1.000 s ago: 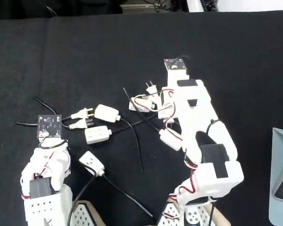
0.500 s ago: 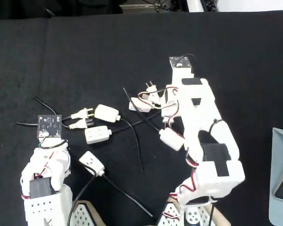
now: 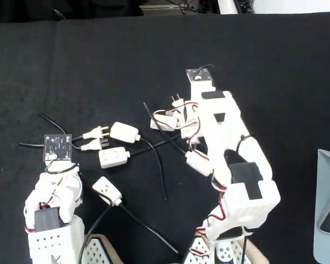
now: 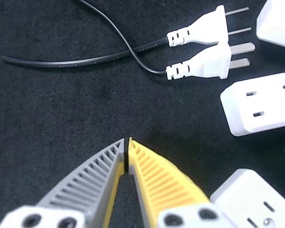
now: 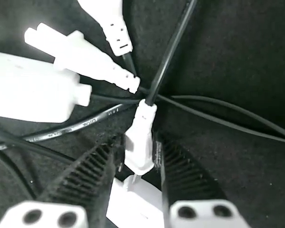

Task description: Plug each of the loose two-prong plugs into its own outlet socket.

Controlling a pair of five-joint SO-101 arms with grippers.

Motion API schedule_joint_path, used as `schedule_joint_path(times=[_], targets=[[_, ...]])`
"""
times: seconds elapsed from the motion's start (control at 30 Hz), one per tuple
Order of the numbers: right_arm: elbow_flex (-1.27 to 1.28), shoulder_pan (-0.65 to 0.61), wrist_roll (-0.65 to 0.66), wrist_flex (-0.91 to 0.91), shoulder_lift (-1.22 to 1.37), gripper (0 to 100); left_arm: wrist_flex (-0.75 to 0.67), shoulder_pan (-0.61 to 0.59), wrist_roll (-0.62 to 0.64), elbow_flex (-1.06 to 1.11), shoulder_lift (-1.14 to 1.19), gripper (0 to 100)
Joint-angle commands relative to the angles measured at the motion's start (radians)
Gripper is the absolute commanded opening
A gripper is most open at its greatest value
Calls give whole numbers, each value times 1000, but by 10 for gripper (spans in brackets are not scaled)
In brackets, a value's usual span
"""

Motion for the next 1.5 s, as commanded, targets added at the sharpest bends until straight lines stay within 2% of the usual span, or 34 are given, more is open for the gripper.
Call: schedule_joint_path(times=[0.0,0.33,0.67,0.93,1.2,1.47], targets=[[-25,-17,-8,3,1,81,-20,-1,-8,19,-9,30],[-50,-38,-12,55,4,133,-20,-1,-8,19,-9,30],[-111,-38,-11,81,61,112,-20,-1,-8,19,-9,30],[-222,-34,-6,178,130,34,-20,-1,-8,19,-9,30],[-223,-38,81,308,-59,11,-20,-1,-8,19,-9,30],[-225,-21,347,382,-50,12,-18,-1,-8,19,-9,30]])
